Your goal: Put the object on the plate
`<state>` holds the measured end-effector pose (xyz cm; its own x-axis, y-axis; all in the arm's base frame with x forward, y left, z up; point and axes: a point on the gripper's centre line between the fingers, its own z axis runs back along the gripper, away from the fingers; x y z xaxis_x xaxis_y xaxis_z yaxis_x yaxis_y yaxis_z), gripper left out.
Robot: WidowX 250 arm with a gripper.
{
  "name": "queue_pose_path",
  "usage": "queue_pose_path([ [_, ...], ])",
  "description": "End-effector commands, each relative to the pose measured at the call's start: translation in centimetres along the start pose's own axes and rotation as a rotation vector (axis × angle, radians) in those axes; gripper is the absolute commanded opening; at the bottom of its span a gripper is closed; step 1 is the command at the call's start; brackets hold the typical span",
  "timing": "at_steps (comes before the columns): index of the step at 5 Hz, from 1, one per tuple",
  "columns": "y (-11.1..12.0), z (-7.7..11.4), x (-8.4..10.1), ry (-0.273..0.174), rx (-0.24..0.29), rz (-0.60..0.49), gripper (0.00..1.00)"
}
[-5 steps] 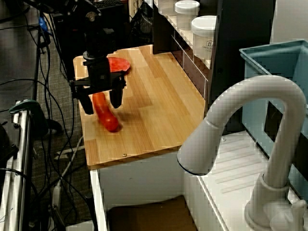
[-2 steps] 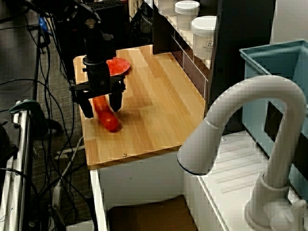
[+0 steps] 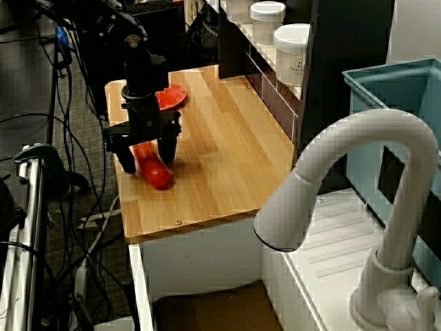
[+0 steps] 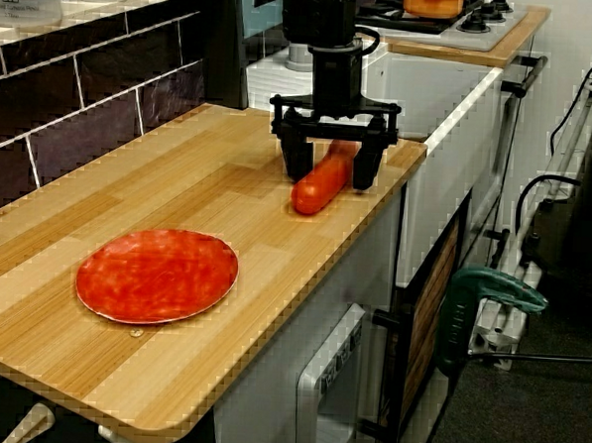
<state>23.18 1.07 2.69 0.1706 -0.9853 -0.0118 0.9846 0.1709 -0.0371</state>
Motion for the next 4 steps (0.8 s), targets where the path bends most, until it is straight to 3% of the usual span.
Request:
queue_pose_path([
  [1,0.5,2.1,-0.3,-0.027,0.025,-0.002,0.0],
  [2,0.9,3.5,-1.2,-0.01,0.029,0.011,0.0],
  [3,2.0,5.9,-3.5,-0.023,0.073,0.075,0.0],
  [4,3.6,7.2,-7.6,0.006,0.149,0.18,0.0],
])
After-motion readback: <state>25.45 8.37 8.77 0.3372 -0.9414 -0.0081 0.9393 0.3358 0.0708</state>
